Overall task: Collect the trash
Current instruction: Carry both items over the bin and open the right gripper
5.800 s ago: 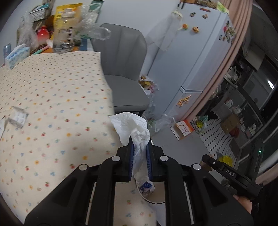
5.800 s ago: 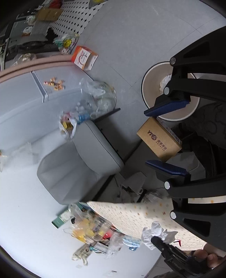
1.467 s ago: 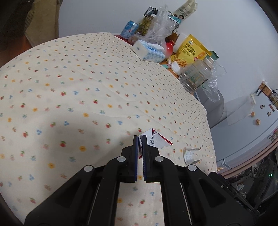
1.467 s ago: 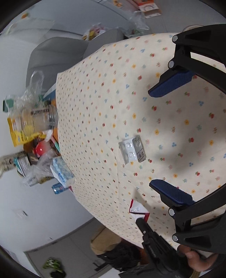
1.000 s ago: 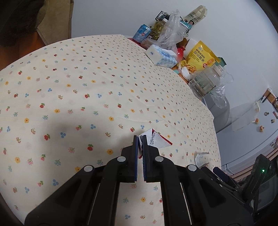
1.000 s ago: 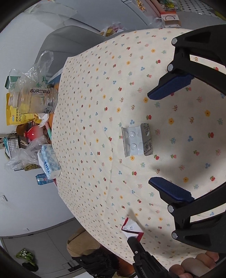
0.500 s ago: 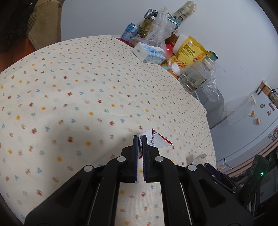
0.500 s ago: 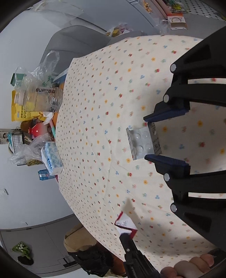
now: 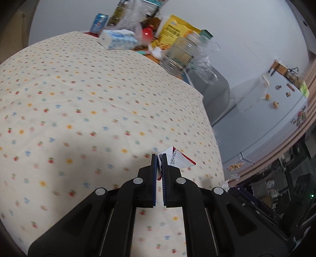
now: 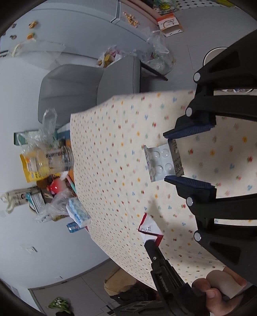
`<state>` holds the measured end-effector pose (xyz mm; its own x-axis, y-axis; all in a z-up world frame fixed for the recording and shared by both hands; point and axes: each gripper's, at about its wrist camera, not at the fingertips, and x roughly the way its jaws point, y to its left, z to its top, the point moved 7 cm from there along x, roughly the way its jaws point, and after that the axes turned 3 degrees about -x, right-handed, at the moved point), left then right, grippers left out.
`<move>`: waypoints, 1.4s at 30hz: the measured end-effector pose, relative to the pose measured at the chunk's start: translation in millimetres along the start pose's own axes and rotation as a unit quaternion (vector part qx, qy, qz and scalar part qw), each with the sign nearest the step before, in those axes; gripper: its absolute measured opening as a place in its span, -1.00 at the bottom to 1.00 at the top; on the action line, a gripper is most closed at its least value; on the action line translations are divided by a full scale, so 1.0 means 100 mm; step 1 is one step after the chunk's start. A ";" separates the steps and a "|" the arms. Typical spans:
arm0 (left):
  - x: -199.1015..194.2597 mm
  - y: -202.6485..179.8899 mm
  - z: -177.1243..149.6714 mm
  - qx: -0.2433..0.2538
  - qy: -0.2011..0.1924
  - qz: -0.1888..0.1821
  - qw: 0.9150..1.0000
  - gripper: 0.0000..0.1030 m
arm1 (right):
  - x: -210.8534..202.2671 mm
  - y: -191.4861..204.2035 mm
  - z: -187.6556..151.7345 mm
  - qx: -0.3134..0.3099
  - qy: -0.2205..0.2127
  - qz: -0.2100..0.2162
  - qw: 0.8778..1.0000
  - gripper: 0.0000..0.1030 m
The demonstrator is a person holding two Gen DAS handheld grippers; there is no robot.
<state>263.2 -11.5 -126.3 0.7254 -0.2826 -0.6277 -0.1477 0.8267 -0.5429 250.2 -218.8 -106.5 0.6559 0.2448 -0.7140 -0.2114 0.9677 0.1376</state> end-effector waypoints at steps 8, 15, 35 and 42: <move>0.21 -0.60 -0.31 0.045 0.027 -0.034 0.998 -0.90 | -0.29 -0.57 -0.13 0.046 -0.014 -0.028 0.998 -0.25; 0.38 -0.97 -0.51 0.073 0.048 -0.047 0.995 -0.90 | -0.45 -1.10 -0.31 0.090 -0.016 -0.052 0.994 -0.25; 0.77 -1.81 -1.15 0.152 0.099 -0.052 0.982 -0.90 | -0.51 -2.49 -1.18 0.222 0.003 -0.114 0.968 -0.24; 0.87 -1.92 -1.34 0.169 0.116 -0.044 0.978 -0.90 | -0.37 -2.80 -1.52 0.263 0.017 -0.113 0.958 0.27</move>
<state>264.1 -259.7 -151.5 0.5478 -0.4300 -0.7176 0.1668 0.8967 -0.4099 174.6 -507.9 -222.7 0.6158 0.0312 -0.7873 0.3344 0.8944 0.2969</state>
